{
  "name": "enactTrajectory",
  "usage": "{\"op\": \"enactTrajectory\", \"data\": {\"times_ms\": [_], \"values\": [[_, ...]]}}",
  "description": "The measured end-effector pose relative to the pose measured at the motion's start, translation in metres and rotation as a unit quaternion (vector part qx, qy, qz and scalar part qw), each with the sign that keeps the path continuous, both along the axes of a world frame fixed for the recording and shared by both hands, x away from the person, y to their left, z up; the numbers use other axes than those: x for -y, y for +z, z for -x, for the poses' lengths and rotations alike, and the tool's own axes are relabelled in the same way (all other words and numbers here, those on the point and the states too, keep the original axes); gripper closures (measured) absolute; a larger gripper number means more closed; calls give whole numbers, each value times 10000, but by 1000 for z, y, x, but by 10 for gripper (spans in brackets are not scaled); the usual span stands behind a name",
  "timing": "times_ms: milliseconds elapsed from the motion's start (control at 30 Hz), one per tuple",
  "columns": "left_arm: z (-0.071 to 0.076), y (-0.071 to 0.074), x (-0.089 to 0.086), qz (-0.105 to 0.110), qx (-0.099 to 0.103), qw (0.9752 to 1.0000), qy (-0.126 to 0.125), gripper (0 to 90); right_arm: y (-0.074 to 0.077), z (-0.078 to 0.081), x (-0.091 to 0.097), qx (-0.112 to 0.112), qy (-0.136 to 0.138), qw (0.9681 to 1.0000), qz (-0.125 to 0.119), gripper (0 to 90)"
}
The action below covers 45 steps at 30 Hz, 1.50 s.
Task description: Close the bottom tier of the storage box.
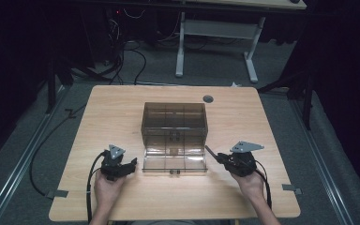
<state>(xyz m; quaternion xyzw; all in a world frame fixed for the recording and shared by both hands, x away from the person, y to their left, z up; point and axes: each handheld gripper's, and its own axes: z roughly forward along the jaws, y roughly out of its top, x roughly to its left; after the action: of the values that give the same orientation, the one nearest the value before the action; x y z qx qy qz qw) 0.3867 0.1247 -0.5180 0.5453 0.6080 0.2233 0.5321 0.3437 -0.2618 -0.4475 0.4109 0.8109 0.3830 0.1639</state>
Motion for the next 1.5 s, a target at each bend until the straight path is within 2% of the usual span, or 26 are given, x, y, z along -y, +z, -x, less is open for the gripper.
{"op": "enactTrajectory", "data": {"times_ms": [367,600,867,1133,1500], "values": [[0,0,0,1,0,10000,6,311,1,0,-11,18,221,9998,18,814],[0,0,0,0,0,10000,6,311,3,-1,-12,16,204,9998,-10,815],[0,0,0,-3,-1,10000,4,311,9,-2,-24,35,507,9987,89,814],[0,0,0,5,-8,10000,2,311,1,-7,-37,-143,755,9968,196,814],[0,0,0,21,-14,10000,-13,303,-10,-16,-47,-380,917,9942,404,813]]}}
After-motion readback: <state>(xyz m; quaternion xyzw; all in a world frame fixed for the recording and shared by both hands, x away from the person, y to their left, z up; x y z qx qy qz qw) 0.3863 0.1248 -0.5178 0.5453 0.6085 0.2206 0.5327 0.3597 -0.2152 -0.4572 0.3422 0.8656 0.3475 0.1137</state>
